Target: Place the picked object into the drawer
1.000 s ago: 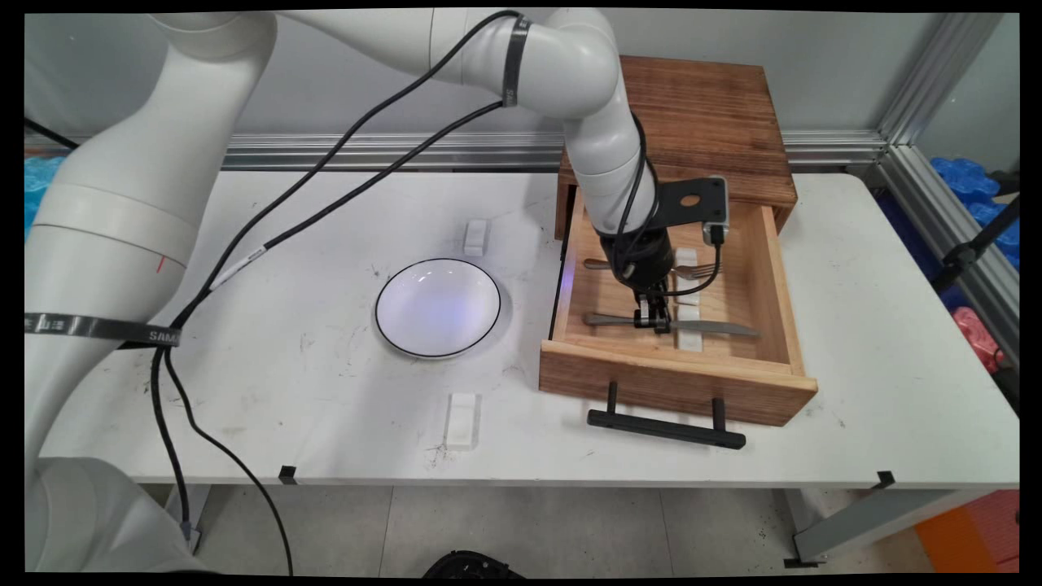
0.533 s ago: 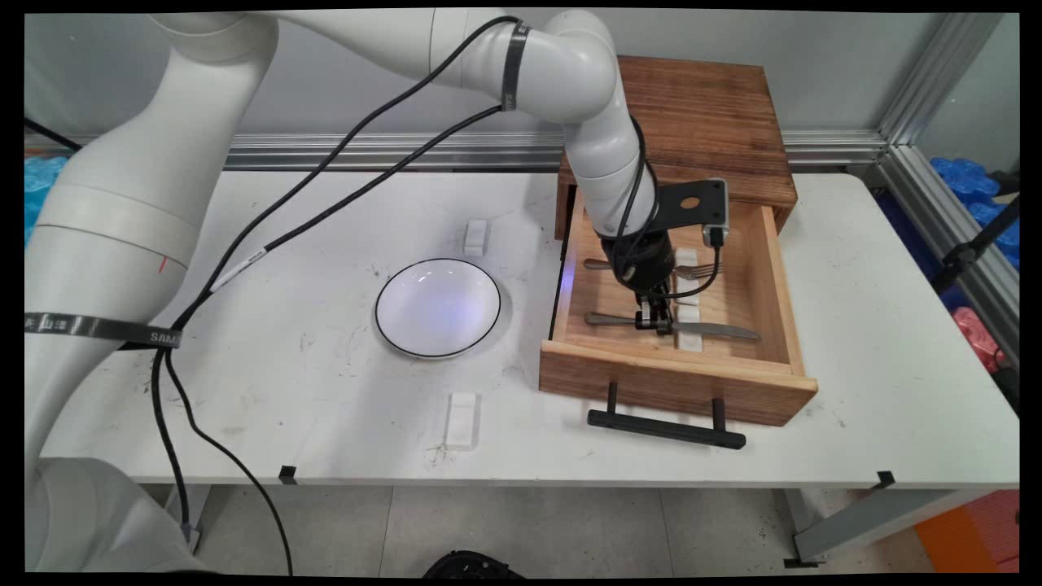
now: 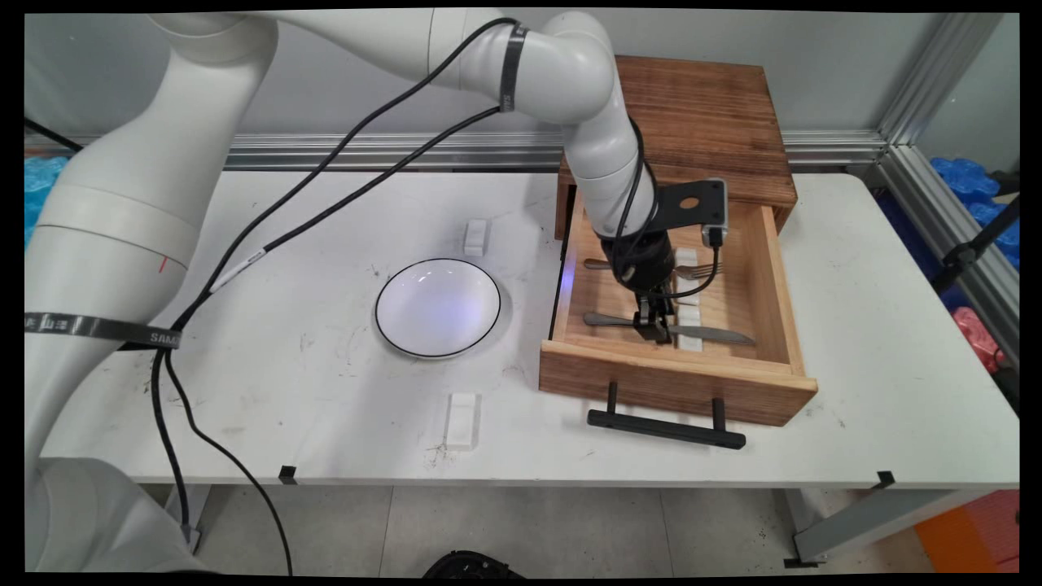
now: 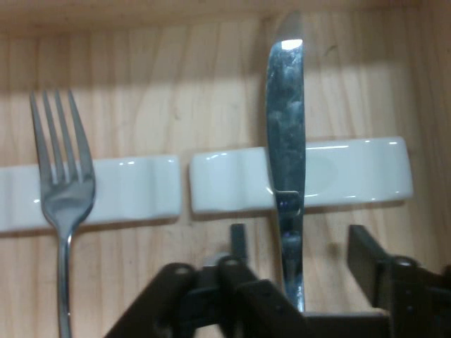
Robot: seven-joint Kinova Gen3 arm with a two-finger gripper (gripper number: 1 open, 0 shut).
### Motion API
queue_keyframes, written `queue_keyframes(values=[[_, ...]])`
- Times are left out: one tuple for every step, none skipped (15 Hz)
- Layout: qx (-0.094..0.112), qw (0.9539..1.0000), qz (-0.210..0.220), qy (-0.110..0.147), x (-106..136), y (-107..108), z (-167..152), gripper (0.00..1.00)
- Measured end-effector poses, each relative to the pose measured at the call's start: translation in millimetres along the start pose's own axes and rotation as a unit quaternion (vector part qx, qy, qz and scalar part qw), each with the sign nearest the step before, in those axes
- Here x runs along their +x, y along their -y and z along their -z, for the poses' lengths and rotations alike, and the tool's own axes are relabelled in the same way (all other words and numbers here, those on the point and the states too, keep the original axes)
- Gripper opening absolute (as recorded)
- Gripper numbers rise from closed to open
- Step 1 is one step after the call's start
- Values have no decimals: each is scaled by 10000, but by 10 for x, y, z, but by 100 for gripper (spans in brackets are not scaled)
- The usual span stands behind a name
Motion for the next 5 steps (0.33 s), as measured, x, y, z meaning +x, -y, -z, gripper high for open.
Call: queue_keyframes(values=[[11, 10000, 4, -6, -3, 5, 1, 100], [26, 10000, 10, -10, -6, 10, 7, 100], [40, 10000, 20, -15, -9, 16, 14, 100], [54, 10000, 34, -22, -11, 22, 22, 100], [67, 10000, 48, -29, -12, 30, 30, 100]])
